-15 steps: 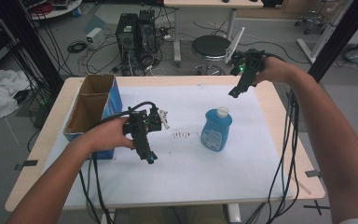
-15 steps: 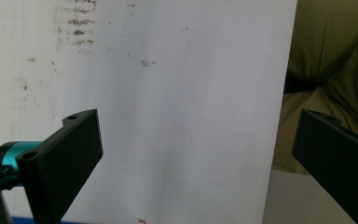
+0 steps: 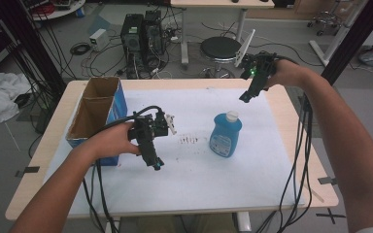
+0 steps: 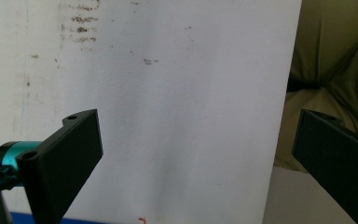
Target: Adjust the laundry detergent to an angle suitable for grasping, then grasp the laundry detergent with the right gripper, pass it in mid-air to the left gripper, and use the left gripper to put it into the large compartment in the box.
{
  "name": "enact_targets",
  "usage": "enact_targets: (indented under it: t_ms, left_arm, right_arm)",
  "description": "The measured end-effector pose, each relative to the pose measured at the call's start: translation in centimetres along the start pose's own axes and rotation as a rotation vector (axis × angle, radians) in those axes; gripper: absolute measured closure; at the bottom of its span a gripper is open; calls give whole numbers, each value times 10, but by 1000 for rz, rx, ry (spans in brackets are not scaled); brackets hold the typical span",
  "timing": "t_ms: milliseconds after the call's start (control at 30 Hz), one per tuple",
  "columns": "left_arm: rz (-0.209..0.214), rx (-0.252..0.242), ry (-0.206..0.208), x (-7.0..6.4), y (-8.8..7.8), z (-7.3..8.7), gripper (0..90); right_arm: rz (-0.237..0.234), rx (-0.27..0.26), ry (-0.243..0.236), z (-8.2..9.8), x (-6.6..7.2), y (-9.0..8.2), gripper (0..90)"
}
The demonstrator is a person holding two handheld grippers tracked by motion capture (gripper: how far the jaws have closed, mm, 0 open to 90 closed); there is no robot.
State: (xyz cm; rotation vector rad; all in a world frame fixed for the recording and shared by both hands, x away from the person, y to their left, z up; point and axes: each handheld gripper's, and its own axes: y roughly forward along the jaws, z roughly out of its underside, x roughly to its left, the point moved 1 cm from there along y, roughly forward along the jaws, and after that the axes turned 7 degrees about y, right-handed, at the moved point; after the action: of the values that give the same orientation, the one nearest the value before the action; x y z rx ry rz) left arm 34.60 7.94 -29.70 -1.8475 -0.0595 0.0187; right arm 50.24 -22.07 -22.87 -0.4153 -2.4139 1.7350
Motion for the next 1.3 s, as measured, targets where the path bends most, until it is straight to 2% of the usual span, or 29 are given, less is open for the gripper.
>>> enact_targets:
  t_ms: [200,867,1133,1300]
  left_arm:
    - [-3,-3,-13,2,0,1,17]
    - [-5,3,-14,2,2,0,17]
    - [-8,6,-12,3,2,1,17]
    - [-9,5,-11,4,1,3,17]
  right_arm:
    - [-4,1,-7,0,1,0,43]
    - [2,3,-6,7,4,-5,42]
    - [27,-6,7,15,7,-11,42]
    - [30,12,8,20,12,-12,42]
